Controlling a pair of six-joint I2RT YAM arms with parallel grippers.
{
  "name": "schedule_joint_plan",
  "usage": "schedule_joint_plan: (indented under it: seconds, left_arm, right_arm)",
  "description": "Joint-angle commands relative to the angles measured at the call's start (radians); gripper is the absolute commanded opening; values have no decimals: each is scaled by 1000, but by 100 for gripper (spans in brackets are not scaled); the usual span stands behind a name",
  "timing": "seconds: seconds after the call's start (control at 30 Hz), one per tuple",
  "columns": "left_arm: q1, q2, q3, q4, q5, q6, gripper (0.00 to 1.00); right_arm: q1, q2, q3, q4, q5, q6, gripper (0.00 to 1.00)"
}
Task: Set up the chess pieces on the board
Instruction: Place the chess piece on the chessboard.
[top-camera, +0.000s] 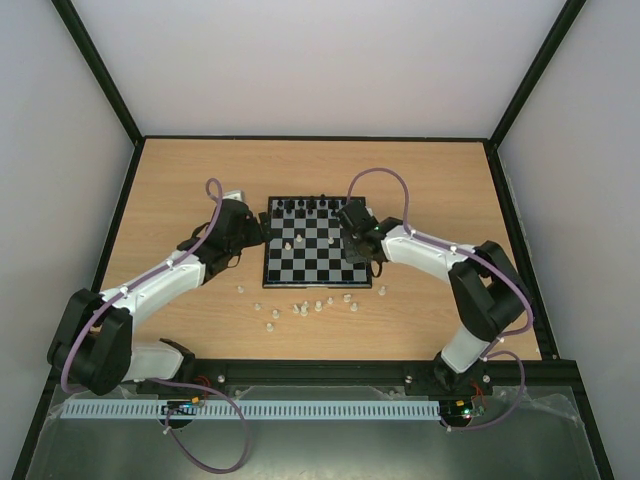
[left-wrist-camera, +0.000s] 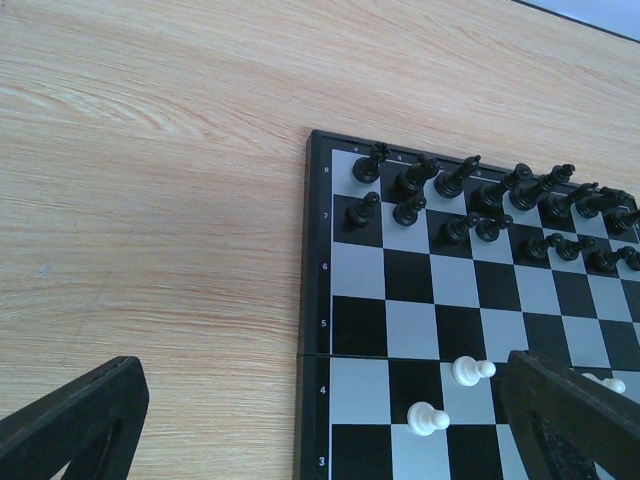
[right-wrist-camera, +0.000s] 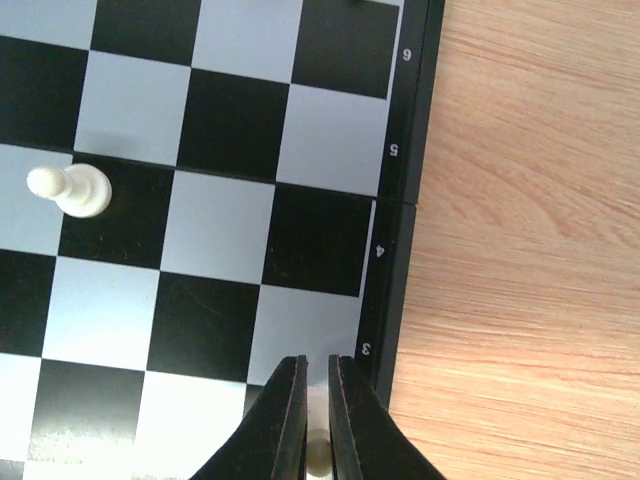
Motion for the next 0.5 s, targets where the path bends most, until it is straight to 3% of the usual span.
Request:
schedule_joint_plan:
  seconds: [0.0, 0.47]
  left_arm:
    - [-6, -1, 29, -8, -21, 4, 100]
    - [-9, -12, 32, -17, -28, 5, 100]
  right_arm:
    - [11, -45, -33, -67, 13, 15, 8]
    - [41, -4, -36, -71, 23, 32, 9]
